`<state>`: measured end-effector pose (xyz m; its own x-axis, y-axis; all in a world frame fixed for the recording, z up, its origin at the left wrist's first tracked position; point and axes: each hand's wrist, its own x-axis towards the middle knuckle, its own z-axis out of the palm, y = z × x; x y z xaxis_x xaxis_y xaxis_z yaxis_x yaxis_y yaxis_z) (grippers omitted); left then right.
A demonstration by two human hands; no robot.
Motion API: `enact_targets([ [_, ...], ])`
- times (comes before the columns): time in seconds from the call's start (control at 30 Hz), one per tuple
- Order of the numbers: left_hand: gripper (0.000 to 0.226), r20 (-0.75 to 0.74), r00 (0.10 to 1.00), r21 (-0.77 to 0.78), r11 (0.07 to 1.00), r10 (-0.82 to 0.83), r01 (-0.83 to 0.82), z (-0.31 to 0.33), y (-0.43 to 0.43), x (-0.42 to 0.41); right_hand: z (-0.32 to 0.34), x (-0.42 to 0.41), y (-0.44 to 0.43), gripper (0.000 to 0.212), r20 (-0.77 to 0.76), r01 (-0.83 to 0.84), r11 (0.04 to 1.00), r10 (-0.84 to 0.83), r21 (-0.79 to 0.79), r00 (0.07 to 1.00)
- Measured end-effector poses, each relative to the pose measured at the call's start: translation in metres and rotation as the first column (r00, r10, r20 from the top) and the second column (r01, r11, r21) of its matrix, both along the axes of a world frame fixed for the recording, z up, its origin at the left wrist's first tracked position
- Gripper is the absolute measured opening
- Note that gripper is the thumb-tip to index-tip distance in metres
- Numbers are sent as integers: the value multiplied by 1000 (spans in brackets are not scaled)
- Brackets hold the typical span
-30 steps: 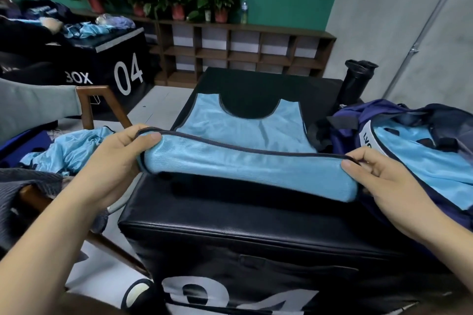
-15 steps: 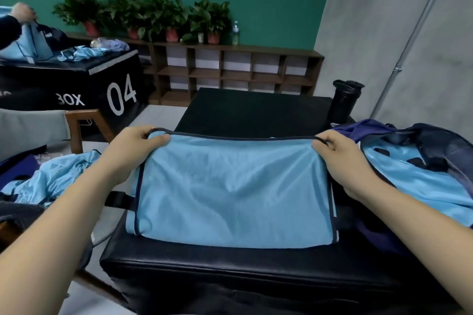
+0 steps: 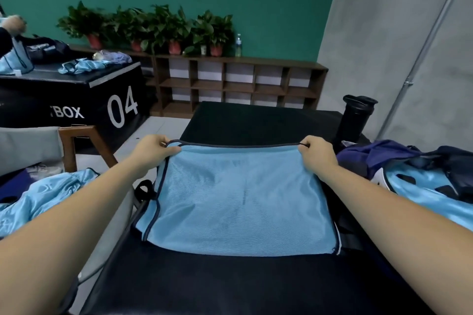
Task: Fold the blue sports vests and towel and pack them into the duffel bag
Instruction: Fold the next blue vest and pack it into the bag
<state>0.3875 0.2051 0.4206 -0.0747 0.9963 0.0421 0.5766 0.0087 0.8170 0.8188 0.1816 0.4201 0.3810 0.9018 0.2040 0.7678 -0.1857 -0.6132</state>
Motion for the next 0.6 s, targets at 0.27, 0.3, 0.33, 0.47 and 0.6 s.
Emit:
enact_targets([
  [0.27, 29, -126, 992, -24, 999, 23, -27, -27, 29, -1, -34, 1, 19, 15, 238, 38, 992, -8, -121, 971],
  [0.3, 30, -153, 988, -19, 999, 28, -31, -30, 30, -2, -37, 1, 18, 15, 279, 36, 990, 3, -133, 960],
  [0.33, 32, -180, 983, -14, 999, 33, -36, -32, 30, -3, -41, 2, 17, 14, 329, 29, 989, 19, -142, 944],
  [0.47, 41, -218, 972, 52, 996, 87, -77, -30, 23, -8, -46, -4, 11, 11, 500, 0, 990, 71, -141, 863],
  [0.6, 29, -273, 953, 198, 977, 131, -77, -19, -1, -8, -41, -22, 7, 29, 691, -78, 997, 69, -19, 720],
])
